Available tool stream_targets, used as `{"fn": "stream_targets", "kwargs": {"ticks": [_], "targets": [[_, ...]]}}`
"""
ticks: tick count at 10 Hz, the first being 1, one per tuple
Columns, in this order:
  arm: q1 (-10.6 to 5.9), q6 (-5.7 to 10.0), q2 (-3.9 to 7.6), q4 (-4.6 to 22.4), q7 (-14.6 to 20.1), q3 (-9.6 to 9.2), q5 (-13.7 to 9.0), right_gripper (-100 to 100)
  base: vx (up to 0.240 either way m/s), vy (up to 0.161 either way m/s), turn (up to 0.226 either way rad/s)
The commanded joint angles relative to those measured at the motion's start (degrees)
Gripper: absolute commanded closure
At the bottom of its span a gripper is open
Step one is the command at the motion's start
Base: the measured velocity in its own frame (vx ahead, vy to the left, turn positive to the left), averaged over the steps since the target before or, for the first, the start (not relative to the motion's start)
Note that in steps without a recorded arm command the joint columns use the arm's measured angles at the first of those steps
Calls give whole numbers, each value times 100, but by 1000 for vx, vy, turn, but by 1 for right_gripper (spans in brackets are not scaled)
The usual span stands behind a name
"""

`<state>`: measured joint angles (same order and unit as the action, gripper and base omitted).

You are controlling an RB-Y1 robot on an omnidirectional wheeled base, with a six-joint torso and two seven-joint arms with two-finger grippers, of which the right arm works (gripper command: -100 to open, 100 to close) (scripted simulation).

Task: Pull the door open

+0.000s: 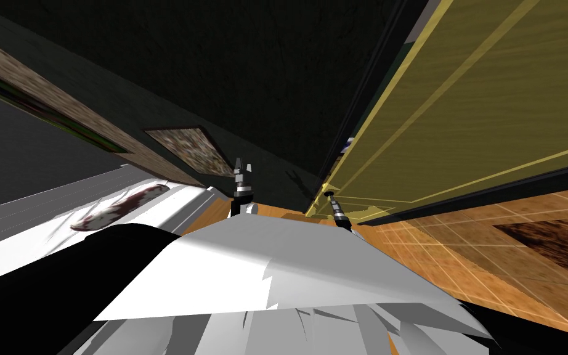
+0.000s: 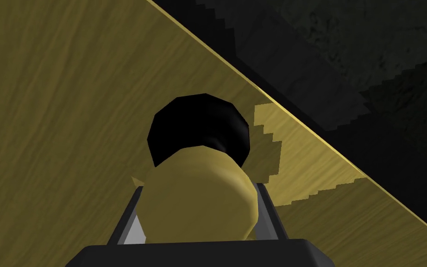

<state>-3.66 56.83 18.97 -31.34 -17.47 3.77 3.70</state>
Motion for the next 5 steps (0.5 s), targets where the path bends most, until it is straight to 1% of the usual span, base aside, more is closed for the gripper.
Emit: {"fn": "stream_targets", "kwargs": {"ticks": [1, 2, 3, 4, 5], "targets": [[-4, -17, -43, -14, 286, -69, -70, 100, -31, -14, 58], [-12, -30, -43, -14, 432, -102, -142, 100, -50, -26, 71], [-12, -30, -43, -14, 528, -102, -142, 100, -34, -24, 30], [-21, -44, -43, -15, 730, -136, -218, 100, -32, -24, 51], [-21, -44, -43, -15, 765, -136, -218, 100, -28, -22, 33]]}}
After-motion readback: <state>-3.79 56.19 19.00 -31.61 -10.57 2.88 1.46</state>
